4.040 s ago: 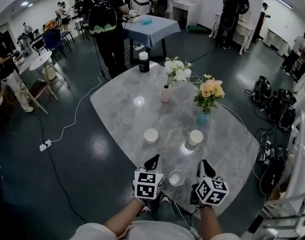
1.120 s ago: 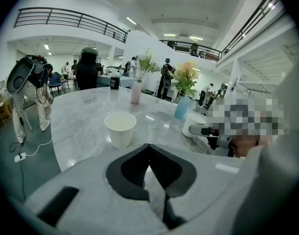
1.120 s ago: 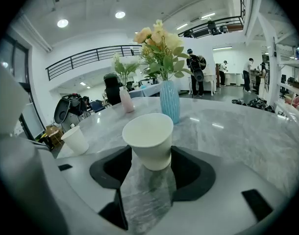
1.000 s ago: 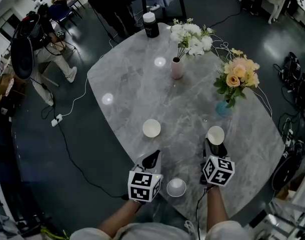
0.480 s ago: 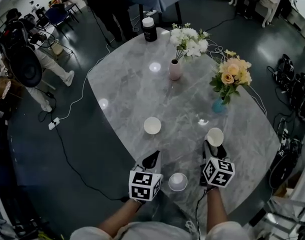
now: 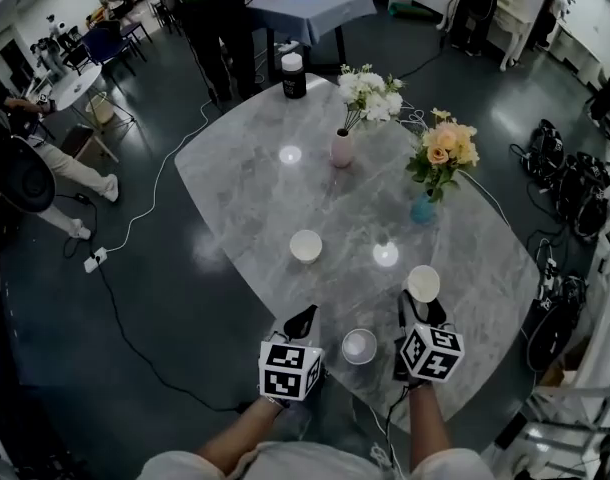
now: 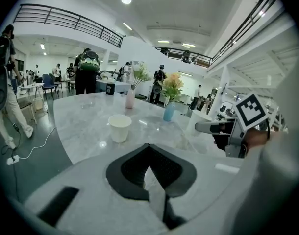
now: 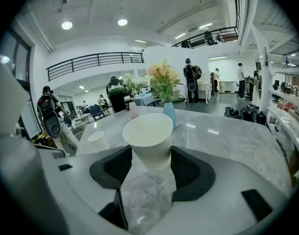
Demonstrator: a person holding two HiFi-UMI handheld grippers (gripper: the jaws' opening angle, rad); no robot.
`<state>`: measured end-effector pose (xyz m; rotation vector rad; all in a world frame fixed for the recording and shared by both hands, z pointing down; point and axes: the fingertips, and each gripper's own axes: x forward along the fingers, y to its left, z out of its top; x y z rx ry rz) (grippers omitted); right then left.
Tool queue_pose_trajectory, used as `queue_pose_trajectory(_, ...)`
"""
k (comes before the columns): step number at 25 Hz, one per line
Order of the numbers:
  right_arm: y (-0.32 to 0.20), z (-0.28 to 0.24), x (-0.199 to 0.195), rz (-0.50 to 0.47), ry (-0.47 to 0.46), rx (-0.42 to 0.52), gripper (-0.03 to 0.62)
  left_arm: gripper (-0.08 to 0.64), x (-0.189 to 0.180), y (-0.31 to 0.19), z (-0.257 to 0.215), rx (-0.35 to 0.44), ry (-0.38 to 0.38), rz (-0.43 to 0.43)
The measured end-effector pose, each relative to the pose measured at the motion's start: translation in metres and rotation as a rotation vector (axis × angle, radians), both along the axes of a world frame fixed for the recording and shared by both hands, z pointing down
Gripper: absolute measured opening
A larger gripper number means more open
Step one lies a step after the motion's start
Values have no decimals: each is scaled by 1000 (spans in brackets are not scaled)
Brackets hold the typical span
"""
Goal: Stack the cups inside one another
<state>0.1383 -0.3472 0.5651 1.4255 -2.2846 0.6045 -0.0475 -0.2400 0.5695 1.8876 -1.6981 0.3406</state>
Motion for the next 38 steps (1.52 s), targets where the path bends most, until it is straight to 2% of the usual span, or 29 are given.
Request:
queue_pose_trajectory(6, 36, -16, 1, 24, 3, 23, 231, -5, 3, 20, -9, 21, 21, 36)
queue_pose_trajectory(10, 63, -23, -3, 39, -15, 26, 230, -5, 2, 35, -16, 41, 6, 69)
queue_pose_trajectory(20, 113, -34, -26, 20, -16, 36, 231, -5, -2, 62, -25, 66, 6, 110)
queue_pose_trajectory(38, 151, -26, -58, -41, -18, 20, 230, -5, -12, 88, -13, 42, 2, 112)
